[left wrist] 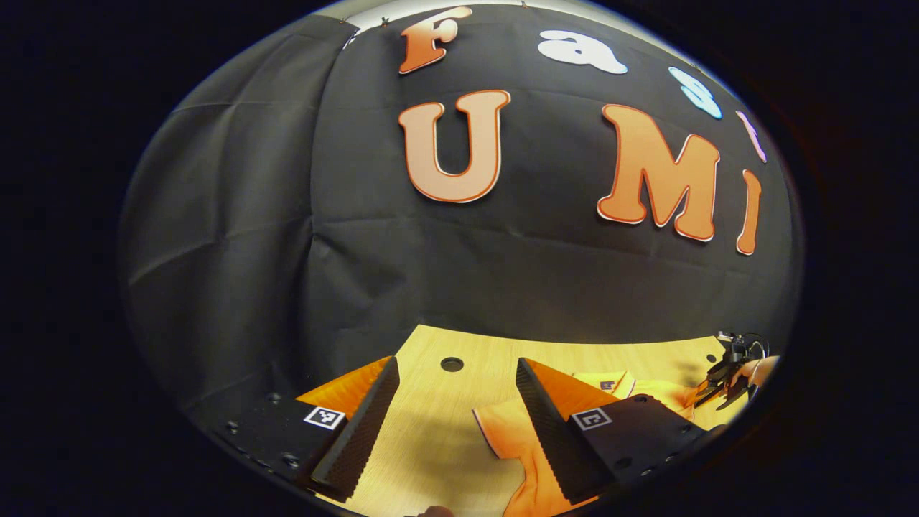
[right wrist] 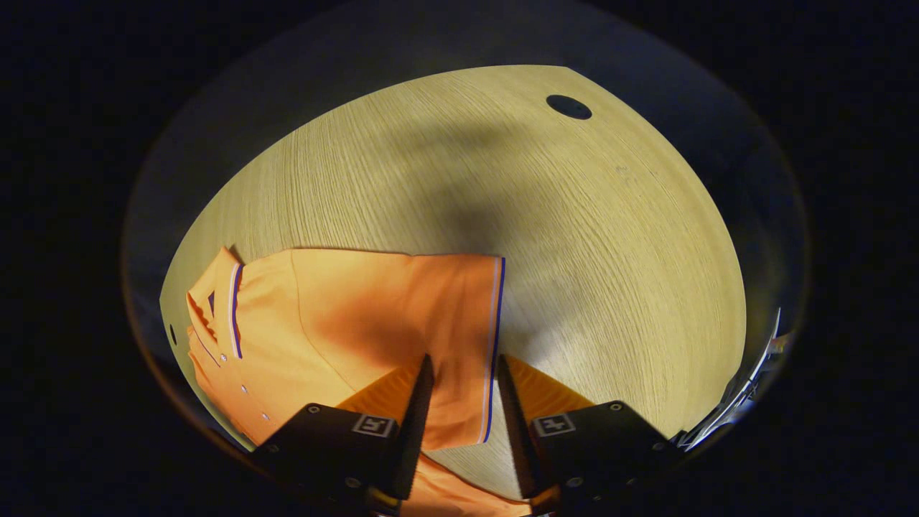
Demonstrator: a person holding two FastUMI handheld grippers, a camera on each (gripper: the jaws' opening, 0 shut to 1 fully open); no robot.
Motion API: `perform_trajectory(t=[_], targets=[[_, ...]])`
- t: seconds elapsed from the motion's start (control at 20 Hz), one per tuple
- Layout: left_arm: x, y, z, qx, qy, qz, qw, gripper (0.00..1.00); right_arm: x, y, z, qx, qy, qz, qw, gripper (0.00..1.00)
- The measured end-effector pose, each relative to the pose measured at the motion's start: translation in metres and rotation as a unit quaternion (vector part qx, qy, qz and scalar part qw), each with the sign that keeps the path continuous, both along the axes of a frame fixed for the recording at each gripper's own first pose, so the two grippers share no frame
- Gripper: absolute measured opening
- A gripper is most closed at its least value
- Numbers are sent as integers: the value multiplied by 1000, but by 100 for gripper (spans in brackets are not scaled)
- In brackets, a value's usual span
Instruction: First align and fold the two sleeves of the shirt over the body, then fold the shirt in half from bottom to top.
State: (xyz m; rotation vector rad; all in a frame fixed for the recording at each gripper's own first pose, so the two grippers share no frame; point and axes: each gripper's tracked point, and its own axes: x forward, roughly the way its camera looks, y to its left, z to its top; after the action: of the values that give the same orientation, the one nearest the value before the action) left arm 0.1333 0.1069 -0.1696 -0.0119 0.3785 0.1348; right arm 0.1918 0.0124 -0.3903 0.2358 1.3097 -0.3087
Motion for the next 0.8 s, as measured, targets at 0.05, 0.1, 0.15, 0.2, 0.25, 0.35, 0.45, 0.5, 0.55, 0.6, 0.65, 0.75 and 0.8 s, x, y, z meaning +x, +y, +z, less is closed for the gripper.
perform_trajectory(t=[0.05, 0.1, 0.15, 0.2, 0.25, 0.35, 0.45, 0.5, 0.55, 0.6, 0.65, 0.75, 0.8], targets=[[-2, 4, 1, 1, 0, 4, 1000, 96, 1, 2, 0, 0, -3, 5, 1000, 31], [-3, 7, 1, 2, -1, 6, 1000, 98, 3, 4, 1, 3, -13, 13, 1000, 24], [-4, 8, 4, 3, -2, 7, 1000, 98, 5, 6, 3, -5, -21, 12, 1000, 6], [-6, 8, 5, 4, -2, 7, 1000, 98, 5, 6, 2, -9, -29, 21, 999, 5], [-8, 9, 7, 6, -4, 6, 1000, 98, 6, 6, 4, -16, -37, 32, 999, 5], [-8, 10, 12, 7, -6, 5, 1000, 98, 11, 9, 9, -26, -52, 32, 998, 0], [-9, 12, 13, 7, -9, 5, 1000, 98, 8, 14, 9, -23, -54, 36, 998, 0], [-9, 14, 15, 7, -11, 5, 1000, 98, 10, 15, 9, -25, -58, 38, 997, 0], [-11, 16, 14, 6, -13, 4, 1000, 98, 10, 16, 14, -25, -65, 39, 997, 0], [-12, 18, 14, 5, -14, 4, 1000, 98, 11, 18, 19, -25, -71, 40, 996, 0], [-13, 19, 14, 4, -14, 4, 1000, 98, 13, 19, 24, -24, -80, 40, 996, 0], [-14, 24, 14, 1, -17, 6, 1000, 98, 13, 21, 35, -27, -87, 49, 995, 0], [-14, 27, 15, -3, -20, 6, 1000, 98, 13, 23, 42, -31, -90, 53, 994, 0]])
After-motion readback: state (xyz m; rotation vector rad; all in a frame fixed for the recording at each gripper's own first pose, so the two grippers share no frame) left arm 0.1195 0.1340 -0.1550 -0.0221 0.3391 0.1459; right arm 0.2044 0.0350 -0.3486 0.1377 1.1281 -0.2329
